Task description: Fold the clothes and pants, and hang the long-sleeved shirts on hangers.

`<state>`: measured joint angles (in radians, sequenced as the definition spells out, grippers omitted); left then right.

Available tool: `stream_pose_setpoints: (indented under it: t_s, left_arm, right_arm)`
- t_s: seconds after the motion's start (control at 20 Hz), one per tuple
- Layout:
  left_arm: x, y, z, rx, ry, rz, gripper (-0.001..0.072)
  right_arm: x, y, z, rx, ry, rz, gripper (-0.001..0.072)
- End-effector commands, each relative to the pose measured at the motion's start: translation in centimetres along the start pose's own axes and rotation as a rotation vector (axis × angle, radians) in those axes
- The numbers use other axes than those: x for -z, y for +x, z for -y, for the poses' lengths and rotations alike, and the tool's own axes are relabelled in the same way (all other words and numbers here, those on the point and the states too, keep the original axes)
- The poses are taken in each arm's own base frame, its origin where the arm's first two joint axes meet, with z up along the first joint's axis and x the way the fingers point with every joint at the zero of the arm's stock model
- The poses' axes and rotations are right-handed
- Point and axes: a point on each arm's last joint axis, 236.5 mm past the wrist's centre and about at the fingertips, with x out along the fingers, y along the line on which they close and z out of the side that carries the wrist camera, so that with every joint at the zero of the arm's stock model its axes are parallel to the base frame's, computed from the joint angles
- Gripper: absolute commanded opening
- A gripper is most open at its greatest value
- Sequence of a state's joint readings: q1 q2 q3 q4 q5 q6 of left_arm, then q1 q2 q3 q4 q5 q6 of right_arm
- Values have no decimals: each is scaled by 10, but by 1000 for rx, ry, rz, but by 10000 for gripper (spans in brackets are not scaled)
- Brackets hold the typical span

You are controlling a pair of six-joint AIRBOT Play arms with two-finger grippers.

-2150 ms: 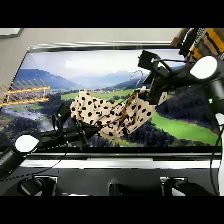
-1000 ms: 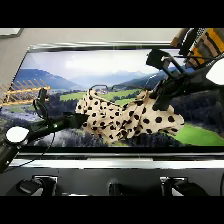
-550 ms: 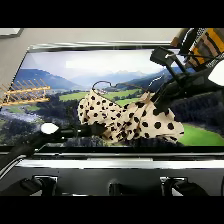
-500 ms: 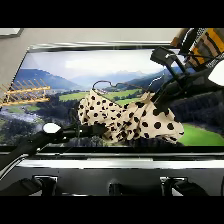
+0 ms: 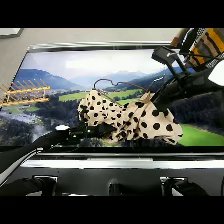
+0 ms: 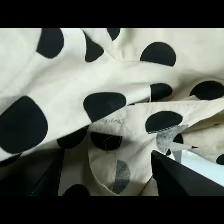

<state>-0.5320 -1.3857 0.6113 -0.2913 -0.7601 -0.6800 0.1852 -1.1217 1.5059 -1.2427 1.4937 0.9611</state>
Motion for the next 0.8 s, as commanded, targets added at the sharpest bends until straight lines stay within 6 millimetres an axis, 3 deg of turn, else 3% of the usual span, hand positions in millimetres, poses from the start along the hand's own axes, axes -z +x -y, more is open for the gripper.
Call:
stream_pose_setpoints:
  t_s: [0.0, 0.25, 0.3, 0.35, 0.4, 0.55, 0.75]
  left_arm:
    - [-12, 5, 7, 51, -14, 53, 603]
    - [-1, 29, 25, 106, 6, -11, 562]
    - [2, 33, 26, 115, 9, -27, 407]
    - [5, 34, 28, 131, 33, -40, 189]
    - [6, 33, 32, 150, 73, -45, 26]
    - [-13, 19, 35, 167, 99, -11, 18]
    - [-60, -15, 48, 154, 178, 81, 17]
  right_arm:
    - [0, 0, 0, -1, 17, 0, 17]
    - [0, 0, 0, -1, 24, 0, 17]
    - [0, 0, 0, -1, 32, 0, 17]
    - [0, 0, 0, -1, 41, 0, 17]
    - [0, 0, 0, -1, 50, 0, 17]
    - [0, -2, 0, 2, 49, 3, 17]
    - [-4, -7, -6, -6, 75, 24, 17]
